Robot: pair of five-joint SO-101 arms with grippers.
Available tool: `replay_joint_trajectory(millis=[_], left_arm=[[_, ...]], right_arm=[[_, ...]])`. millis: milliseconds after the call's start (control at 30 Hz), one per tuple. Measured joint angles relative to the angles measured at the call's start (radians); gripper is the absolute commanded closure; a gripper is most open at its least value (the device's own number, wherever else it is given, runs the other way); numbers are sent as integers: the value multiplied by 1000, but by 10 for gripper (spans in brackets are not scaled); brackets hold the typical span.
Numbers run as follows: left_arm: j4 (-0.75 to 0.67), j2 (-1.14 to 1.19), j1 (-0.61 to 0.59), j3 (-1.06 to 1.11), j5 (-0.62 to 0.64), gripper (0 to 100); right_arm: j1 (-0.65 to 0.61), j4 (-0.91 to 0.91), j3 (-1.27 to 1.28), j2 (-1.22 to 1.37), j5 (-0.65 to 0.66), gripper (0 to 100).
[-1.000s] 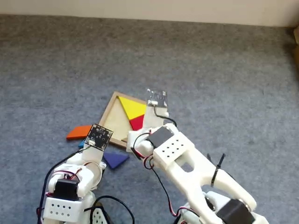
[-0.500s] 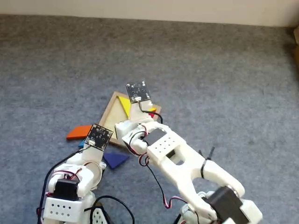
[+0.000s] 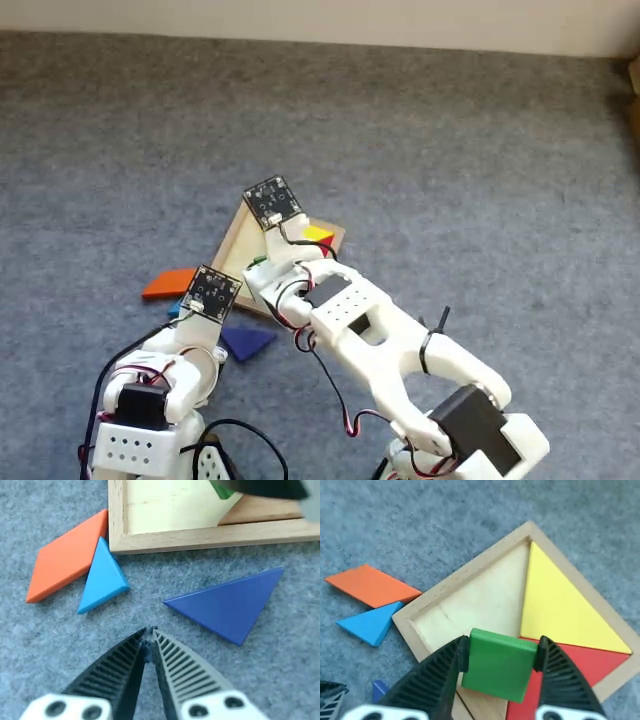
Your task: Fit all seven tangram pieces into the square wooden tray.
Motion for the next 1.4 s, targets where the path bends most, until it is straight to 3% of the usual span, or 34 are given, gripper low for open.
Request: replay_joint_trajectory(millis=[233, 433, 833, 1300, 1400], left_arm=[[0, 0, 0, 0, 0, 994], [0, 0, 0, 0, 0, 994], [0, 0, -244, 0, 2, 994], [0, 0, -256, 0, 0, 994], [0, 0, -256, 0, 0, 994]], right_arm=[[-21, -8, 0, 0, 3, 814], [-34, -138, 0, 0, 3, 814], [-35, -170, -3, 166, 6, 814], [-21, -173, -3, 169, 6, 810], [-21, -173, -3, 169, 6, 769]])
